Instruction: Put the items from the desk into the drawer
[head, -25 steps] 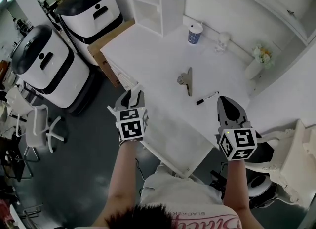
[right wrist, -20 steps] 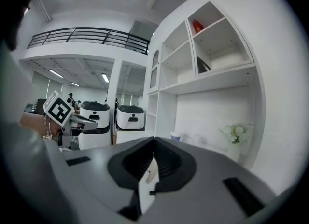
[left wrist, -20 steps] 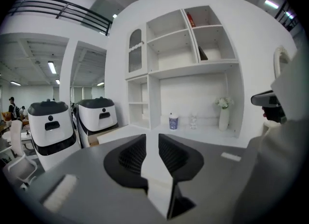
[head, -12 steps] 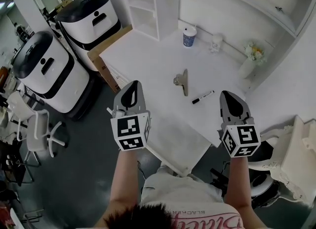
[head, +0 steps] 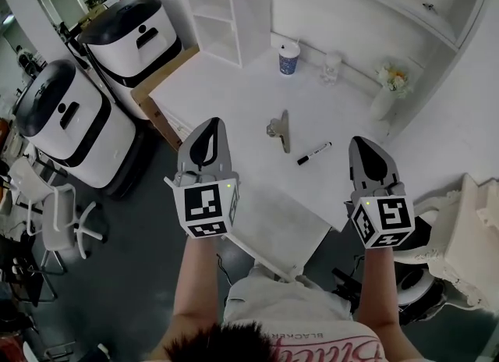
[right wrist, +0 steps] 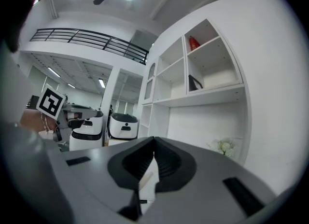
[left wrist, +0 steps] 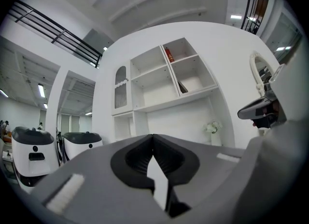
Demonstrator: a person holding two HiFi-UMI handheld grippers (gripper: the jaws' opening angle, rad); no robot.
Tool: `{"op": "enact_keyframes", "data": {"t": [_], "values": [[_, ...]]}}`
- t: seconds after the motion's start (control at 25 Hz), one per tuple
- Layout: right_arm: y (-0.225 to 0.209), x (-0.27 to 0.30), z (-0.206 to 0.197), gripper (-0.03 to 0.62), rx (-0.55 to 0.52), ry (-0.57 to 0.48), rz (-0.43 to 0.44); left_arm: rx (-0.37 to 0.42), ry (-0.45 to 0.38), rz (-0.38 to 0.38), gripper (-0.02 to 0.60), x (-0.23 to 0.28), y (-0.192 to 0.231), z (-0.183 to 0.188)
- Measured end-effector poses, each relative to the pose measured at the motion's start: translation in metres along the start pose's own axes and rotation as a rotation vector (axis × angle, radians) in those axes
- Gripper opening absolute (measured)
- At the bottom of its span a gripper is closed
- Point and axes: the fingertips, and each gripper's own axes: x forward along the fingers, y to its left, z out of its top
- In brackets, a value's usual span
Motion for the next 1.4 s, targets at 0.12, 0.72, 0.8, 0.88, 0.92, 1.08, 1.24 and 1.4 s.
{"op": "enact_keyframes", "data": {"t": [0.12,0.72,0.8,0.88,0.92,1.08,1.24,1.4], "values": [[-0.005,0.002,0.0,0.008,-0.006,0.002,-0.016,-0.002,0.0,-0.022,0.009,0.014,-0.007,-0.002],[-0.047,-0.006,-0.049,0.008,0.05,0.112,-0.137,-0.028,0.068,-0.198,0.011,0.093,-0.065,-0.037],[-0.048,-0.005,-0.057,0.008,0.056,0.129,-0.139,-0.037,0.1,-0.215,0.012,0.099,-0.07,-0.049],[-0.05,-0.003,-0.063,0.008,0.063,0.145,-0.141,-0.051,0.141,-0.245,0.039,0.107,-0.075,-0.061],[-0.051,-0.001,-0.066,0.008,0.066,0.151,-0.142,-0.058,0.164,-0.262,0.067,0.111,-0.079,-0.068],[-0.051,0.005,-0.079,0.008,0.076,0.181,-0.14,-0.089,0.256,-0.317,0.156,0.126,-0.088,-0.098],[-0.053,0.011,-0.092,0.008,0.087,0.211,-0.135,-0.102,0.337,-0.344,0.184,0.141,-0.095,-0.127],[-0.056,0.018,-0.105,0.008,0.098,0.239,-0.132,-0.094,0.412,-0.354,0.186,0.155,-0.101,-0.157]]}}
